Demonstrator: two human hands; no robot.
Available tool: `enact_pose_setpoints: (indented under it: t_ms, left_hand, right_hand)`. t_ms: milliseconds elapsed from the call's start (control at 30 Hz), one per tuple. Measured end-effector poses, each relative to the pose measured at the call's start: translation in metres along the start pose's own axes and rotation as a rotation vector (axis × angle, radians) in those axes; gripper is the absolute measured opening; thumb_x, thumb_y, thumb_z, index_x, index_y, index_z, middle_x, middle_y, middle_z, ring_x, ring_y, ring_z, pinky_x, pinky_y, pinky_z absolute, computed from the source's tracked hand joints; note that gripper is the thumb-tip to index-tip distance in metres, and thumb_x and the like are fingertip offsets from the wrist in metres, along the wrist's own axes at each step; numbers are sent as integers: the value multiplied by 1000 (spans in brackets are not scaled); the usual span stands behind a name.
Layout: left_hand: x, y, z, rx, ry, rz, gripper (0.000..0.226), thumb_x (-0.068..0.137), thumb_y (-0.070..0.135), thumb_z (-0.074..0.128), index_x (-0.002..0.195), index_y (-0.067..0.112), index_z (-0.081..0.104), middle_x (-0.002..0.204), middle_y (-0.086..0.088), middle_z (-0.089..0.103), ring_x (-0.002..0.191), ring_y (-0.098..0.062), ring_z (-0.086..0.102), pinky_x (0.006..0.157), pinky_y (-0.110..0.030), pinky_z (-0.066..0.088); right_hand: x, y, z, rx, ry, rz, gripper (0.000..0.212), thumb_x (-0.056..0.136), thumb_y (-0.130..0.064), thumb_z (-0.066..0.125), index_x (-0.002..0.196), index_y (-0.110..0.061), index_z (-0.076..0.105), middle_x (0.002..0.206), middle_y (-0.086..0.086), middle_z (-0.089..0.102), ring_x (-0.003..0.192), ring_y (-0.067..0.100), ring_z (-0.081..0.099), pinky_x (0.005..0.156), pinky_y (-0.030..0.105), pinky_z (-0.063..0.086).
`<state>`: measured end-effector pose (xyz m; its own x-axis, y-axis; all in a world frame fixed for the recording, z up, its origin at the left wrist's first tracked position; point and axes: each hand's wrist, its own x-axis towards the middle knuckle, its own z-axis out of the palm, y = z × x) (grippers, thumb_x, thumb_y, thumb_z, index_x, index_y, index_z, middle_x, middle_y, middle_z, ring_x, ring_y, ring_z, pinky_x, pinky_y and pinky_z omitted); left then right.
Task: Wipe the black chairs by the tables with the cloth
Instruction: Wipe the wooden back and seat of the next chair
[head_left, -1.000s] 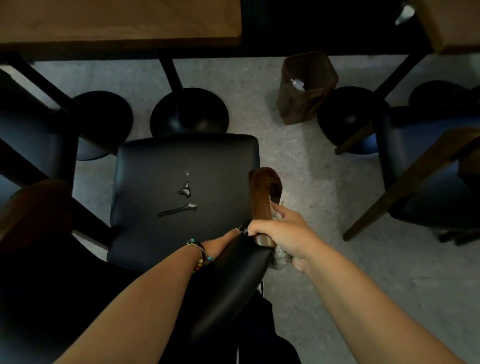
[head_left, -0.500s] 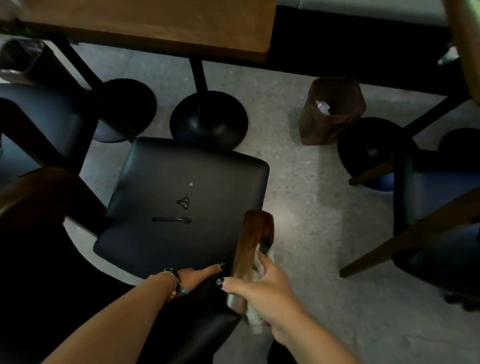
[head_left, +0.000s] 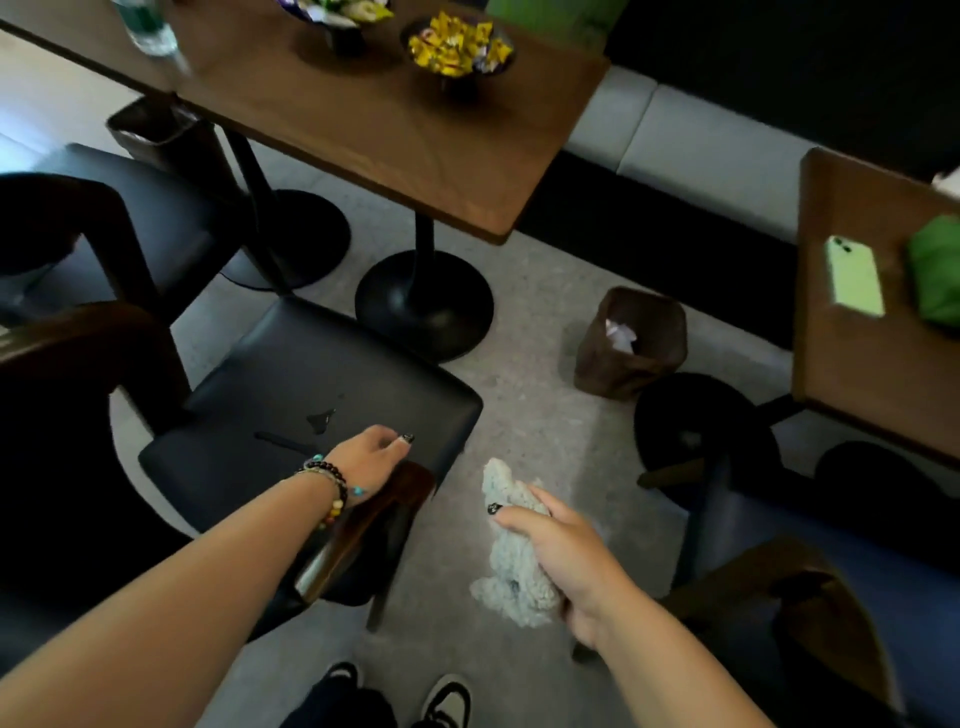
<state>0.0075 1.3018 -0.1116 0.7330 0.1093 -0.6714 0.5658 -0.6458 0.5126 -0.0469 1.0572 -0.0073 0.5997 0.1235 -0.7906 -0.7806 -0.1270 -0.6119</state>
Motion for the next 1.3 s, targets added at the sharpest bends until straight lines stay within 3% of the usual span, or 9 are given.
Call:
enact_pose_setpoints:
  t_ms: [100, 233, 367, 633, 833, 967, 1100, 1233, 1300]
  left_hand:
    - [0, 27, 4, -44, 4, 24, 52, 98, 48, 42, 140, 18, 42, 138, -7, 53, 123, -23, 51, 104, -32, 37]
    - [10, 38, 6, -113, 12, 11, 54, 98, 51, 39, 142, 21, 39, 139, -3, 51, 125, -21, 50, 102, -30, 35]
    - [36, 36, 1, -198, 48, -36, 53, 99, 48, 39, 144, 19, 37, 139, -4, 51, 125, -21, 49, 101, -29, 35]
    - [109, 37, -36, -369, 156, -172, 56, 100, 43, 39, 148, 17, 29, 146, -5, 45, 131, -21, 46, 110, -36, 36]
    - [138, 50, -62, -472, 287, -274, 55, 99, 42, 43, 148, 19, 31, 145, -5, 46, 130, -21, 46, 109, -36, 37]
    - [148, 44, -65, -596, 355, -382, 56, 99, 44, 43, 148, 21, 29, 147, -3, 43, 128, -19, 47, 107, -37, 40]
    - [154, 38, -55, -741, 441, -534, 57, 98, 42, 46, 148, 21, 28, 147, -2, 42, 122, -16, 51, 98, -32, 45]
    - [147, 47, -40, -862, 578, -646, 56, 98, 42, 45, 147, 22, 29, 147, -1, 42, 91, 1, 52, 71, -18, 41]
    - [141, 56, -28, -904, 659, -689, 57, 97, 43, 46, 147, 23, 29, 147, -2, 42, 109, -8, 55, 84, -22, 44]
  right_hand:
    - [10, -24, -11, -32, 6, -23, 26, 87, -25, 68, 72, -47, 70, 83, -8, 76, 80, 15, 73, 72, 35, 60]
    - [47, -49, -18, -77, 27, -49, 27, 92, -21, 61, 80, -44, 67, 90, 1, 76, 81, 24, 73, 66, 37, 59]
    - [96, -69, -12, -204, 3, -33, 27, 91, -16, 58, 90, -41, 67, 99, 6, 74, 90, 28, 71, 84, 50, 57]
    - [216, -141, 27, -378, -114, 6, 30, 88, -15, 59, 110, -33, 69, 102, 6, 73, 91, 24, 70, 82, 40, 58]
    - [276, -201, 64, -537, -210, -57, 25, 88, -19, 59, 99, -40, 68, 98, 0, 72, 89, 19, 69, 80, 36, 58]
    - [306, -218, 86, -688, -288, -110, 28, 89, -19, 58, 109, -37, 67, 106, 0, 69, 99, 21, 65, 92, 42, 54]
    - [332, -222, 98, -801, -373, -171, 30, 87, -16, 58, 76, -42, 67, 97, -5, 69, 93, 18, 65, 89, 40, 53]
    - [349, -223, 103, -876, -454, -209, 25, 89, -15, 56, 83, -37, 66, 95, -7, 67, 90, 15, 63, 85, 36, 52]
    - [351, -223, 106, -922, -523, -250, 20, 89, -14, 54, 92, -28, 68, 92, -10, 65, 85, 12, 61, 74, 29, 50]
